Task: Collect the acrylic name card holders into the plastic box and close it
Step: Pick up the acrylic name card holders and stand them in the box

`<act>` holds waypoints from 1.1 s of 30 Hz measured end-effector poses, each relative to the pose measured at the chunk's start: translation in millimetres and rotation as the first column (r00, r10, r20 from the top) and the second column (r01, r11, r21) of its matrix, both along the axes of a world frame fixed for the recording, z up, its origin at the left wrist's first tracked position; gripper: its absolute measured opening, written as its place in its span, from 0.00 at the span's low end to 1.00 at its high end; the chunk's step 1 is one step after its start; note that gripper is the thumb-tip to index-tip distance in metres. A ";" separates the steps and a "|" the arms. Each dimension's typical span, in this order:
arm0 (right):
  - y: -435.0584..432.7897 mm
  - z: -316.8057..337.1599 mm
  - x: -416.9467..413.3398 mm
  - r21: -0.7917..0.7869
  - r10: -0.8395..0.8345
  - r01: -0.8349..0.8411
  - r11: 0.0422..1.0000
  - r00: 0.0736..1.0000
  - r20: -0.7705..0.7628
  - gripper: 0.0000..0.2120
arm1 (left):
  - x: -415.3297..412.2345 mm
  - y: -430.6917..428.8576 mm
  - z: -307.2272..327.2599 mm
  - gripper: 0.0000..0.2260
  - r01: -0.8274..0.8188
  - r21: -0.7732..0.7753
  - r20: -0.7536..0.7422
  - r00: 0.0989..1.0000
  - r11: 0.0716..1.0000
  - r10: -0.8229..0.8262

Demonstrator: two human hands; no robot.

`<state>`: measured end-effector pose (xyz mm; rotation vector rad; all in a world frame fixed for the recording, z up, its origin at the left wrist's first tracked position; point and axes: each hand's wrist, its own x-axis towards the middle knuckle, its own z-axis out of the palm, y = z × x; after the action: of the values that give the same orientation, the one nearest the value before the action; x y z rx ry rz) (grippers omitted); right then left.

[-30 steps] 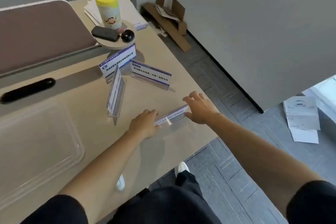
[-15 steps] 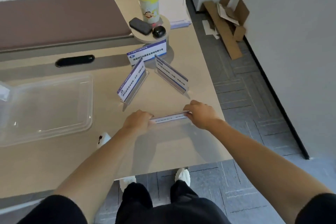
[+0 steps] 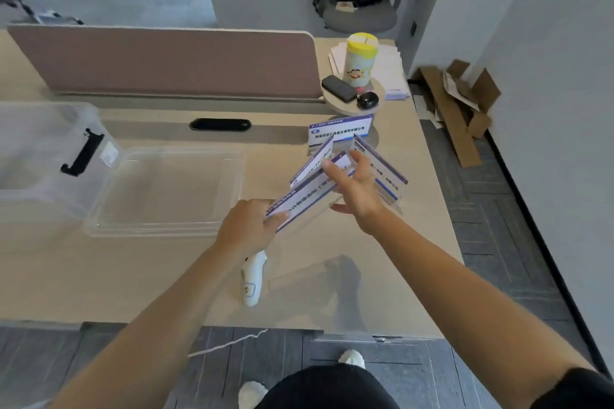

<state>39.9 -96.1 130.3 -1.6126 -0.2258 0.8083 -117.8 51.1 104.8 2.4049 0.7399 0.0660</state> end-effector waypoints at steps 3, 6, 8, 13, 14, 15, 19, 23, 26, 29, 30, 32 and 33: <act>38.5 19.5 -30.2 -0.037 -0.040 0.044 0.998 0.994 0.106 0.35 | -31.4 12.7 8.6 0.11 -0.045 -0.035 0.040 0.998 0.998 0.047; 66.4 34.6 -52.3 -0.090 0.006 0.011 0.996 0.982 0.190 0.30 | -61.5 29.2 17.4 0.07 -0.005 -0.096 0.082 0.997 0.995 0.013; 80.3 44.3 -64.3 -0.127 0.032 0.001 0.992 0.966 0.256 0.30 | -80.4 39.8 26.0 0.15 0.123 -0.208 0.070 0.991 0.970 -0.111; 101.6 74.1 -75.3 -0.121 0.096 -0.070 0.990 0.970 0.223 0.30 | -119.1 51.5 35.7 0.48 0.269 -0.333 0.160 0.961 0.904 -0.227; 105.6 78.5 -75.4 -0.113 0.125 -0.104 0.988 0.971 0.203 0.28 | -123.1 55.9 34.7 0.47 0.280 -0.300 0.210 0.952 0.912 -0.224; 109.8 81.7 -75.5 -0.105 0.160 -0.142 0.984 0.970 0.183 0.25 | -126.3 60.5 35.8 0.46 0.288 -0.246 0.253 0.941 0.926 -0.225; 141.3 91.8 -83.4 -0.041 0.273 -0.270 0.962 0.952 0.139 0.16 | -137.9 81.6 44.2 0.42 0.297 0.033 0.320 0.901 0.954 -0.292; 185.9 92.5 -97.3 0.078 0.423 -0.433 0.898 0.899 0.115 0.13 | -159.0 110.7 65.3 0.41 0.213 0.146 0.298 0.922 0.966 -0.249; 225.9 92.5 -115.6 0.124 0.533 -0.552 0.824 0.831 0.158 0.14 | -180.9 135.4 79.3 0.41 0.110 0.201 0.250 0.955 0.973 -0.160; 269.4 92.9 -140.8 0.164 0.585 -0.612 0.774 0.789 0.187 0.08 | -209.9 154.5 88.4 0.40 -0.022 0.260 0.237 0.971 0.965 -0.041; 284.0 93.1 -151.3 0.179 0.597 -0.624 0.760 0.780 0.186 0.06 | -221.5 160.8 89.7 0.41 -0.066 0.266 0.248 0.969 0.962 -0.002; 314.8 93.3 -175.2 0.191 0.628 -0.653 0.733 0.757 0.183 0.06 | -247.3 173.9 89.4 0.42 -0.154 0.275 0.287 0.955 0.949 0.071; 330.8 93.1 -187.8 0.184 0.647 -0.673 0.716 0.739 0.188 0.06 | -260.9 181.8 87.0 0.42 -0.188 0.289 0.310 0.946 0.939 0.094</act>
<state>-147.9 234.7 223.5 -1.3352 -0.9973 1.1816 -378.7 232.9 191.9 2.5536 0.8107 0.6311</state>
